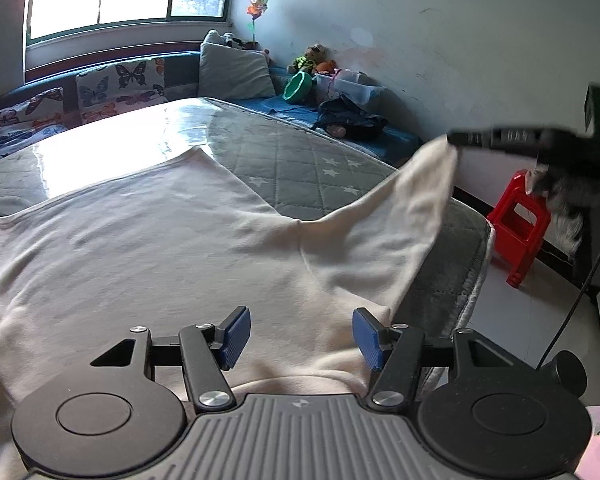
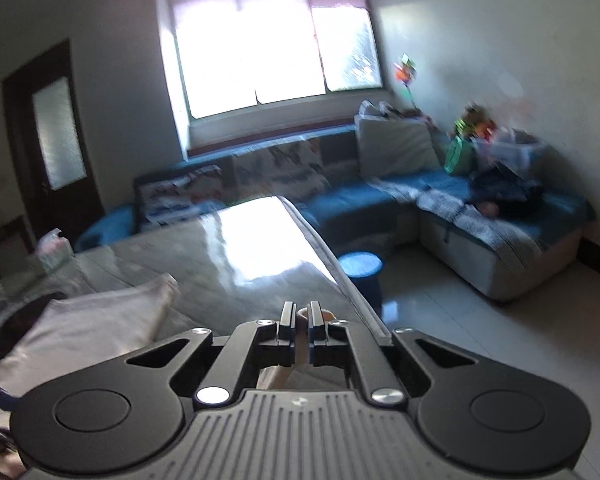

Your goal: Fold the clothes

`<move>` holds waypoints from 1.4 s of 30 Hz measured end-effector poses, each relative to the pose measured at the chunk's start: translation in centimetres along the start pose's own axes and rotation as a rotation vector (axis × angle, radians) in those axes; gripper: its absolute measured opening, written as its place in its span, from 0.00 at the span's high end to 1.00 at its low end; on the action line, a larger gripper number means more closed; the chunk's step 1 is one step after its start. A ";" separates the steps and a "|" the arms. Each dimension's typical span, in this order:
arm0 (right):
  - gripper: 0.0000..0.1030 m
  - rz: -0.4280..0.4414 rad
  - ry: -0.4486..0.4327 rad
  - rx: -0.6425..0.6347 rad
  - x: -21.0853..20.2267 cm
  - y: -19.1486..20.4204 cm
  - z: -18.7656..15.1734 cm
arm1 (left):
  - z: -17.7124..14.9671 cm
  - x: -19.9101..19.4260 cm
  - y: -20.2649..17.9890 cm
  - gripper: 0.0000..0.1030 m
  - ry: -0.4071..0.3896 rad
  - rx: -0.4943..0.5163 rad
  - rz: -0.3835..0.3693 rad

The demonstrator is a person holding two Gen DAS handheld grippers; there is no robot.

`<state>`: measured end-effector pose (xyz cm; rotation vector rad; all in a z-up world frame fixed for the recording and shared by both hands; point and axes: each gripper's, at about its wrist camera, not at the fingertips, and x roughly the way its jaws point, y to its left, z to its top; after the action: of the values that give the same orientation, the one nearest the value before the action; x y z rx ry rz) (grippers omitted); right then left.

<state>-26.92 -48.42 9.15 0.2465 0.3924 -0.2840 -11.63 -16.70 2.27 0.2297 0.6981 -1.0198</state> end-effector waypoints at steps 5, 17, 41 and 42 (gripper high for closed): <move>0.96 0.042 -0.073 -0.047 -1.3 1.7 2.7 | 0.0 0.8 -0.9 0.42 0.001 0.027 -0.019; 0.96 0.186 -0.169 -0.190 -2.8 9.0 7.2 | -0.2 2.0 -1.9 0.42 -0.024 0.046 -0.062; 0.90 0.723 0.201 -0.515 3.9 31.6 -2.1 | -6.2 -8.4 7.6 0.40 -0.153 -0.261 0.176; 0.89 0.726 0.207 -0.520 3.9 31.8 -2.3 | -6.3 -8.5 7.7 0.40 -0.150 -0.263 0.176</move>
<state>-14.16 -18.98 11.28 -0.1038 0.5390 0.5595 -10.68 -3.68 1.71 -0.0148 0.6554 -0.7599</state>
